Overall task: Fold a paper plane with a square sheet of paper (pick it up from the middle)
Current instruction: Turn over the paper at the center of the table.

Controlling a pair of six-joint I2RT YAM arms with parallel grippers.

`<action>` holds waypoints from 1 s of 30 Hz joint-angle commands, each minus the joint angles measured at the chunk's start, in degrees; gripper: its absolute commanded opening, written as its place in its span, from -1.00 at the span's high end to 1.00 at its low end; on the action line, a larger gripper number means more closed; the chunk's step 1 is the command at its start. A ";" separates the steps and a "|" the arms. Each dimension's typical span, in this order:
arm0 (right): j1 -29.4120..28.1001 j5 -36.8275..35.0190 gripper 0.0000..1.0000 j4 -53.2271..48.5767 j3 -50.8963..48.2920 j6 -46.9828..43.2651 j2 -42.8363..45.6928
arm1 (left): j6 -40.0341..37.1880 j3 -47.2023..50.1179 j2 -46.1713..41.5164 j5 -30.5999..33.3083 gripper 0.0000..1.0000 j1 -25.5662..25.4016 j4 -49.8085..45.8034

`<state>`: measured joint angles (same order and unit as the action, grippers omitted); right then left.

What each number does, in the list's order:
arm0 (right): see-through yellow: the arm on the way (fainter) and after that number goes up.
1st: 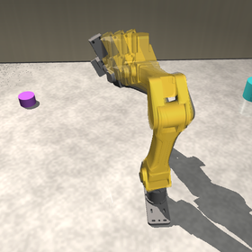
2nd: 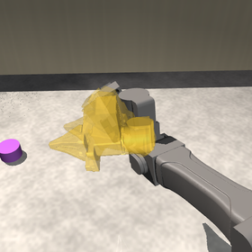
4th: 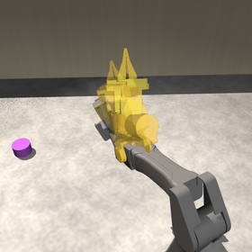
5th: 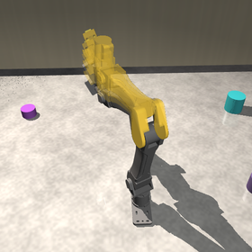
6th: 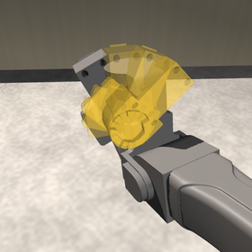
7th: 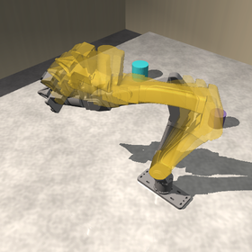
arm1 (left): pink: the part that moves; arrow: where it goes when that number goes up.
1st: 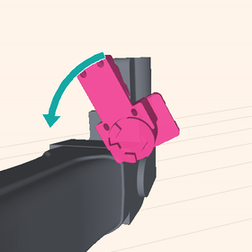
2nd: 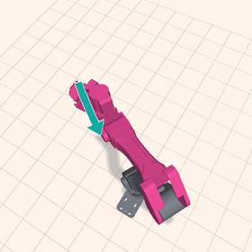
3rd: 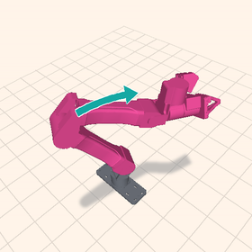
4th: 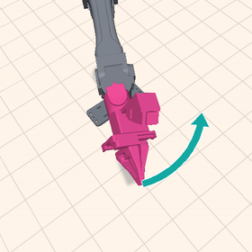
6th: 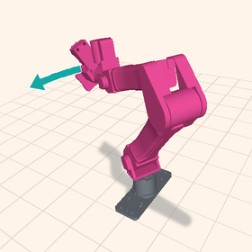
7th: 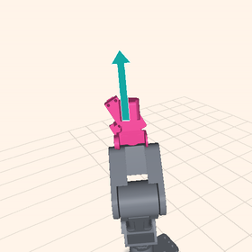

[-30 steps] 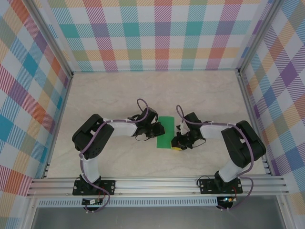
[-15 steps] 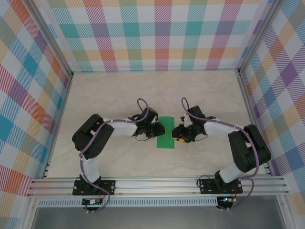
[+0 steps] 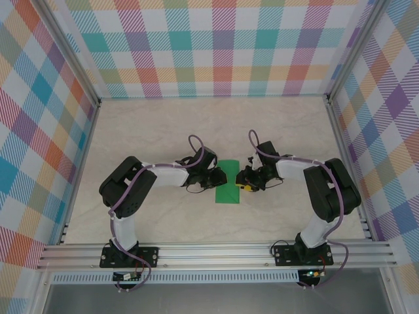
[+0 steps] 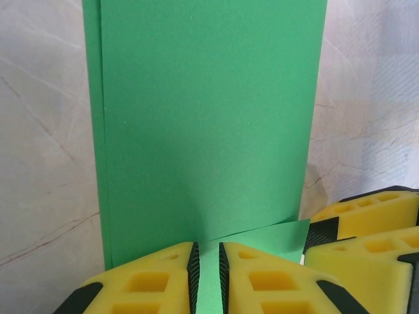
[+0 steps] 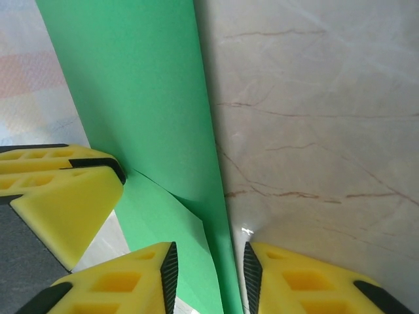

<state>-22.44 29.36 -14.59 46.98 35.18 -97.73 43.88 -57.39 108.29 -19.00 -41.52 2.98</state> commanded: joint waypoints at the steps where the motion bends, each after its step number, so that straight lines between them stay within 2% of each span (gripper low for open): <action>1: -0.77 3.82 0.35 4.13 -0.97 -0.07 -0.75 | -0.64 -0.90 -0.49 0.80 0.62 -0.21 -2.87; 10: -0.77 4.14 0.31 4.83 -1.77 0.02 0.74 | -0.48 -1.40 -0.04 0.72 0.61 -0.19 -2.83; 17: -0.68 -0.14 0.19 3.70 -1.39 0.36 1.03 | -0.52 -0.80 -1.60 2.20 0.61 -0.16 -3.41; 22: -0.68 -2.58 0.19 2.85 -0.80 1.28 0.51 | -0.48 -0.70 -1.88 2.55 0.61 -0.22 -3.54; 30: -0.69 1.91 0.24 6.36 -2.35 3.12 2.02 | -0.54 0.10 -2.14 2.83 0.61 -0.23 -3.56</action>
<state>-22.94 30.46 -10.46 45.34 37.12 -97.23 43.88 -57.69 107.72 -17.45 -41.52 1.37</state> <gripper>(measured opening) 0.381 0.195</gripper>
